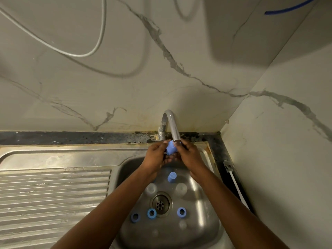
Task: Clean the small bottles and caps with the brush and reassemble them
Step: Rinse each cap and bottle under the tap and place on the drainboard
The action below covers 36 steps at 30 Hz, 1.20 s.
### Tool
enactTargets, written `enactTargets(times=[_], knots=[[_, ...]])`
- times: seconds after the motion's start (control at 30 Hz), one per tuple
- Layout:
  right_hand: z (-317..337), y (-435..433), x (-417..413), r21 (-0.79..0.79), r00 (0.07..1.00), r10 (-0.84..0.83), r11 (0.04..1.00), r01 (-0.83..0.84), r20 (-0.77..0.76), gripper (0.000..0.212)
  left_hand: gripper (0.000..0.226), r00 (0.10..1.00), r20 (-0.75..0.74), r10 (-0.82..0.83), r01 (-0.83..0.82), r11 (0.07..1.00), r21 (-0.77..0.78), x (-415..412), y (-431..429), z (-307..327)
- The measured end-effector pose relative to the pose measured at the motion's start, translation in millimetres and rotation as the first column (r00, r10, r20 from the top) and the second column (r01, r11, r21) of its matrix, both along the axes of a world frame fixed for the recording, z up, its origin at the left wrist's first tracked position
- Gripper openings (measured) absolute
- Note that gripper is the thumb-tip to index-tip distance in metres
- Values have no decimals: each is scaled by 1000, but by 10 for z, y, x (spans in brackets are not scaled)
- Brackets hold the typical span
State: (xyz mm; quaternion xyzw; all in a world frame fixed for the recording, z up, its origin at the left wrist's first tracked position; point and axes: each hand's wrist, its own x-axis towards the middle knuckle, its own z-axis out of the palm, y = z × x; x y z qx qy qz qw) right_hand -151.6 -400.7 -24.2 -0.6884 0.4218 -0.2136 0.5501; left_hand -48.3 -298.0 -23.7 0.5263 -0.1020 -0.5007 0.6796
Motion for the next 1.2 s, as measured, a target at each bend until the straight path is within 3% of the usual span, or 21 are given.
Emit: enactTargets(times=[0.1, 0.2, 0.27, 0.4, 0.53, 0.67, 0.83, 0.97, 1.07, 1.13, 1.17, 1.2], knots=[[54, -12, -66, 18, 995, 71, 997, -73, 69, 27, 35, 999, 10, 42, -42, 999, 19, 4, -16, 4], [100, -18, -51, 37, 994, -15, 999, 11, 112, 24, 27, 995, 90, 32, -27, 998, -56, -5, -13, -14], [106, -14, -16, 38, 995, -80, 996, 78, 58, 26, 33, 993, 121, 9, 1, 996, -88, -15, -2, -31], [118, 62, 1, -54, 999, -30, 998, 28, -28, 29, 32, 992, 128, 3, 13, 992, -123, -18, 36, -18], [90, 63, -2, -126, 999, -47, 991, 48, 7, 22, 33, 988, 153, 7, 9, 995, -103, -39, 15, 13], [83, 59, -49, 50, 981, -108, 994, 101, 161, 17, 36, 981, 181, 71, -58, 995, -78, -114, -21, 58], [161, 37, -179, 290, 949, -158, 954, 75, 274, 20, 16, 943, 319, 99, -67, 992, -109, -217, 28, 7], [191, 94, -192, 221, 975, -136, 971, 96, 174, 12, 27, 969, 229, 92, -65, 991, -121, -212, 58, 112], [200, 94, -158, 183, 983, -132, 977, 107, 129, 11, 42, 979, 199, -36, 44, 998, -35, -119, 57, 171], [222, 70, -142, 291, 968, -148, 953, 85, 201, 14, 42, 935, 324, -143, 140, 990, 33, -47, 42, 123], [238, 51, -138, 384, 951, -172, 921, 63, 258, 18, 37, 859, 478, -186, 173, 982, 72, -5, 34, 82], [255, 35, -144, 478, 931, -201, 878, 33, 305, 21, 32, 726, 648, -228, 195, 973, 124, 39, 33, 38]])
